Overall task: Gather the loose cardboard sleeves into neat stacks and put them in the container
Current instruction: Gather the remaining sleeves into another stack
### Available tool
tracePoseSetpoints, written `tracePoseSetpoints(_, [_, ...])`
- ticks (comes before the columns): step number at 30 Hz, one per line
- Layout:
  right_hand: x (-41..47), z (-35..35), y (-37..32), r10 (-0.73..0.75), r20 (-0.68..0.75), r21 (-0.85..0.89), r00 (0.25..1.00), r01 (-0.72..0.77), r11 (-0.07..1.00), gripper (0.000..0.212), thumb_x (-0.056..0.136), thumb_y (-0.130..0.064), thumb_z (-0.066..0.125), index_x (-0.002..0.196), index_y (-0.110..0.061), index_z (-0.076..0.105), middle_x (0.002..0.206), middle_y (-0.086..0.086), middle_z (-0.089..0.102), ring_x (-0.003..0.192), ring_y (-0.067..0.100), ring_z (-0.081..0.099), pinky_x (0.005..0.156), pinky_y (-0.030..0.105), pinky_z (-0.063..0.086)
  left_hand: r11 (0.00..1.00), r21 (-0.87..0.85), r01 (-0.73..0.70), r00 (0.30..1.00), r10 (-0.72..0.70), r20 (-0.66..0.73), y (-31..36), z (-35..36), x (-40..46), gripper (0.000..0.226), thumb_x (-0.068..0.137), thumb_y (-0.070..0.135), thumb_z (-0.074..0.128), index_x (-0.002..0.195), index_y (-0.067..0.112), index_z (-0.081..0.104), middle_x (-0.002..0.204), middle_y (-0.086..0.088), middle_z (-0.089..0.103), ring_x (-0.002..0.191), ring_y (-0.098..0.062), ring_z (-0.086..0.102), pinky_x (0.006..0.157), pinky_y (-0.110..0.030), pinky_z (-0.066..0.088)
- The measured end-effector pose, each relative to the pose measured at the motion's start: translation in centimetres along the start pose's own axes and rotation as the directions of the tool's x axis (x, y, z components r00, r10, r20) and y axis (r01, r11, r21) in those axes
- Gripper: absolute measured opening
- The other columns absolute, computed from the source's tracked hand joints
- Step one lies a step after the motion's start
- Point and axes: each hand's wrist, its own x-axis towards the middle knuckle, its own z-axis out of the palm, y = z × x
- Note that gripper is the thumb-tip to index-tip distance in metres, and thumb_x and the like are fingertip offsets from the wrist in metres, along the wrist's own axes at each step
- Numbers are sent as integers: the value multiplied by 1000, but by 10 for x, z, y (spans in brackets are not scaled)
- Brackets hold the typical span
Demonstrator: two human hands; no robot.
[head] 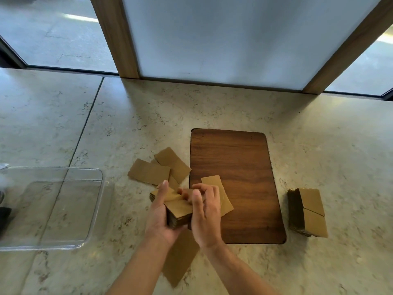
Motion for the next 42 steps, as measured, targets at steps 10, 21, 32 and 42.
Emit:
tracePoseSetpoints(10, [35, -73, 33, 111, 363, -666, 925, 175, 725, 46, 81, -56, 78, 116, -34, 56, 116, -14, 52, 110, 13, 44, 95, 32, 34, 980, 108, -169, 986, 168, 14, 27, -17, 7, 48, 77, 24, 86, 118, 24, 62, 89, -13, 67, 73, -30, 67, 64, -44, 58])
tracePoseSetpoints(21, [11, -43, -22, 533, 298, 138, 792, -588, 797, 19, 109, -34, 46, 111, -33, 65, 103, 2, 73, 87, 14, 70, 70, 28, 58, 843, 476, -253, 967, 241, 85, 0, -13, 8, 77, 56, 37, 102, 124, 27, 67, 89, -14, 77, 73, -35, 74, 60, -45, 61])
tracePoseSetpoints(32, [83, -52, 21, 297, 15, -731, 955, -192, 655, 66, 91, -54, 70, 146, -26, 48, 146, 9, 39, 136, 33, 35, 114, 49, 36, 939, 262, -223, 973, 197, 121, 22, -16, 6, 67, 75, 3, 81, 133, 33, 65, 88, -19, 68, 72, -32, 66, 65, -49, 61])
tracePoseSetpoints(42, [81, -80, 2, 219, 336, -50, 916, -215, 975, 27, 103, -24, 63, 128, -34, 62, 111, -17, 73, 98, 4, 69, 70, 17, 54, 965, 260, 35, 995, -57, 78, 25, -10, -1, 45, 87, 41, 80, 123, 21, 63, 91, -20, 67, 76, -34, 66, 67, -48, 58])
